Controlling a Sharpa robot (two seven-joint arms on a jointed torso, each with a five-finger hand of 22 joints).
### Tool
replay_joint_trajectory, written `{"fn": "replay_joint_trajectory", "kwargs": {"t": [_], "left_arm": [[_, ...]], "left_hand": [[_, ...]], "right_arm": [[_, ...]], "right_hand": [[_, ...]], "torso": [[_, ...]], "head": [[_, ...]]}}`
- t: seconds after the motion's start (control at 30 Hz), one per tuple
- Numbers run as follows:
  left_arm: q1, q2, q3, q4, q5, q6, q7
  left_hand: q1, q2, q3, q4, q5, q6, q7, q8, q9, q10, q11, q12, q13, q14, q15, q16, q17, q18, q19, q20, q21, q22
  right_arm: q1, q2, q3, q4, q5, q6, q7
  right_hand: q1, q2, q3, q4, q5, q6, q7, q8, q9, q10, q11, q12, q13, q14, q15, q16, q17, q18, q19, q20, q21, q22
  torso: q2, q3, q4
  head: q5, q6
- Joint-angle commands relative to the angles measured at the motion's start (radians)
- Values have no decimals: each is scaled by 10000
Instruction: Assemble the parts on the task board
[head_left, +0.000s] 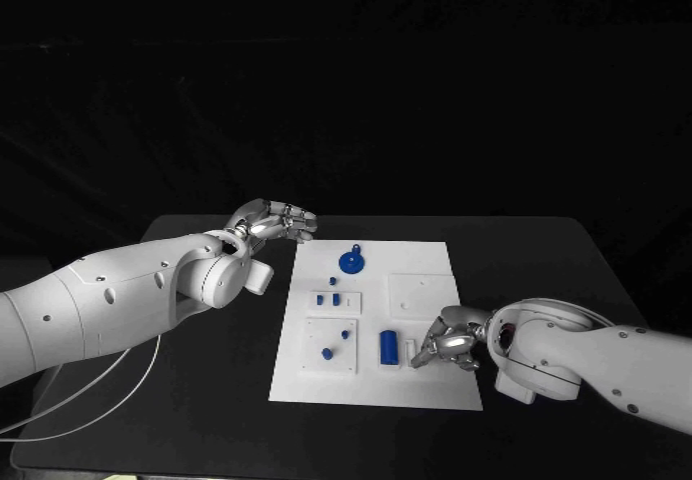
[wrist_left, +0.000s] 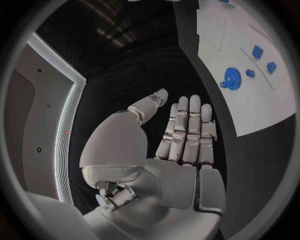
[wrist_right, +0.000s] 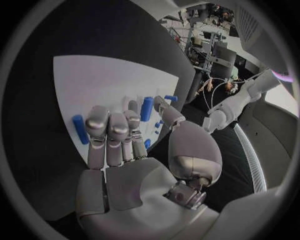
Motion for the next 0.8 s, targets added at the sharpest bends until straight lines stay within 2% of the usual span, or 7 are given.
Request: {"fn": "replay_joint_trajectory", "kwargs": {"t": [0.03, 0.13, 0.27, 0.43, 0.53, 0.67, 0.8], "left_arm": [[9, 7, 8, 8, 49, 100, 66], [9, 15, 7, 5, 49, 110, 61], [8, 21, 4, -12, 49, 110, 62], [8, 30, 3, -16, 49, 131, 56], [8, 30, 2, -20, 49, 126, 49], [8, 29, 2, -18, 49, 132, 52], [8, 40, 2, -19, 49, 148, 54]], "left_hand": [[-95, 19, 23, 61, -26, -54, -7, 55, -12, -57, -12, 35, -12, 4, 67, -53, 17, 137, -2, 41, -69, 15], [-95, 18, 23, 62, -27, -53, -7, 56, -13, -56, -12, 36, -12, 5, 67, -56, 21, 137, -2, 42, -70, 16], [-97, 16, 21, 63, -28, -53, -7, 58, -13, -55, -13, 37, -12, 6, 68, -60, 26, 138, -2, 43, -72, 18], [-97, 15, 20, 64, -30, -51, -8, 59, -14, -53, -13, 38, -11, 7, 69, -65, 32, 138, -2, 44, -74, 20], [-96, 15, 20, 64, -30, -51, -8, 60, -14, -52, -14, 38, -11, 7, 69, -67, 34, 139, -2, 44, -74, 21], [-98, 12, 19, 66, -31, -51, -8, 61, -14, -51, -14, 39, -11, 8, 69, -71, 38, 139, -2, 44, -76, 23], [-99, 12, 18, 67, -32, -50, -8, 62, -15, -51, -14, 39, -11, 8, 70, -74, 41, 139, -2, 45, -77, 24]], "right_arm": [[173, -298, 186, 70, -144, -299, 582], [358, -611, 281, 25, -279, -234, 561], [651, -951, 309, -290, -490, -7, 404], [735, -1304, 306, -486, -923, 613, -89], [733, -1327, 296, -588, -1414, 795, -462], [713, -1242, 114, -662, -1850, 673, -776], [569, -1109, 36, -681, -2182, 513, -995]], "right_hand": [[116, 14, -27, -31, -24, -35, 37, -2, 9, 82, -13, -27, 13, 64, -11, -57, -7, 1065, 42, -2, -43, 60], [139, 9, -54, -19, -31, -65, 45, -18, 9, 112, -6, 15, 39, 69, -6, -59, -7, 1065, 47, -1, -47, 58], [132, 5, -89, 1, -43, -78, 51, -24, 13, 134, 0, 45, 59, 74, 0, -57, -5, 1065, 55, 1, -48, 56], [76, 4, -159, 51, -53, -80, 55, -24, 24, 110, 6, 14, 47, 81, 8, -55, 0, 1065, 64, 10, -50, 55], [-205, -6, -283, 267, -61, -100, 64, -35, 34, 81, 14, -21, 35, 77, 19, -64, 0, 1065, 56, 33, -67, 48], [-447, -123, -353, 511, -61, -130, 65, -50, 47, 51, 17, -49, 33, 64, 19, -85, -2, 1065, 26, 39, -98, 41], [-762, -221, -369, 867, -63, -148, 63, -62, 62, 29, 16, -71, 33, 58, 18, -103, -3, 1065, 5, 34, -125, 36]], "torso": [[-3, 2, -12], [-2, 8, 0], [0, 10, 2], [6, 9, -6], [9, 11, -4], [9, 2, -4], [10, 12, 0]], "head": [[-67, 42], [-118, 63], [-239, 96], [-304, 116], [-315, 119], [-354, 107], [-368, 95]]}}
